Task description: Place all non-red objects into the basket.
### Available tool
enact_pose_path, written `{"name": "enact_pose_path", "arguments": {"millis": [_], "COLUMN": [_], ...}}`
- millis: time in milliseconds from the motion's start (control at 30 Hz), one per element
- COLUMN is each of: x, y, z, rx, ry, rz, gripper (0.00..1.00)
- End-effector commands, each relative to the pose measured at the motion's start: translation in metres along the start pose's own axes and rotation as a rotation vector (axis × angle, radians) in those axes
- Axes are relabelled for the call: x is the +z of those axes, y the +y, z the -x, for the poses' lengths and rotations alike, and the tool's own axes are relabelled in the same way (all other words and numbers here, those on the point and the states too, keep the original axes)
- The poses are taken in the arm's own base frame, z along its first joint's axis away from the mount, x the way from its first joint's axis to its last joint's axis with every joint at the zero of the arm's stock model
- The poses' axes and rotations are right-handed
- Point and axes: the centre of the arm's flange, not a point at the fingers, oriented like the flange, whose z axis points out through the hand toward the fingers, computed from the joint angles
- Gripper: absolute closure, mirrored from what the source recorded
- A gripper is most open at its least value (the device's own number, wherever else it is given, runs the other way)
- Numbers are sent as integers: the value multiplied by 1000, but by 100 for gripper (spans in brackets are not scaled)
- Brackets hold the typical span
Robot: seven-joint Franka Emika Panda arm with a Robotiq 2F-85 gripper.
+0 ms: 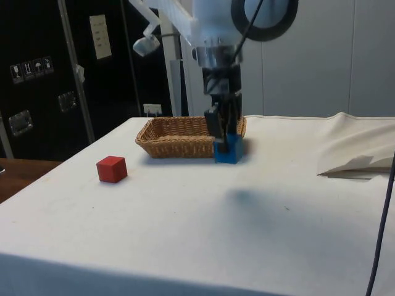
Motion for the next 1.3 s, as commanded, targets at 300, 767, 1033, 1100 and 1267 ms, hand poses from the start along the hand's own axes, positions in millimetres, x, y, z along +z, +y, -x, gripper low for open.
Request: {"name": "enact_pose_path", "arguments": {"millis": [300, 767, 1033, 1100, 1267], "x": [-35, -50, -50, -51, -51], "y": [1, 4, 17, 23, 32], "z": [-5, -44, -63, -68, -74], "rx": [0, 3, 3, 0, -4], "ry": [-5, -24, -24, -20, -16], "rz": [2, 10, 18, 19, 22], "gripper": [99, 99, 99, 99, 99]}}
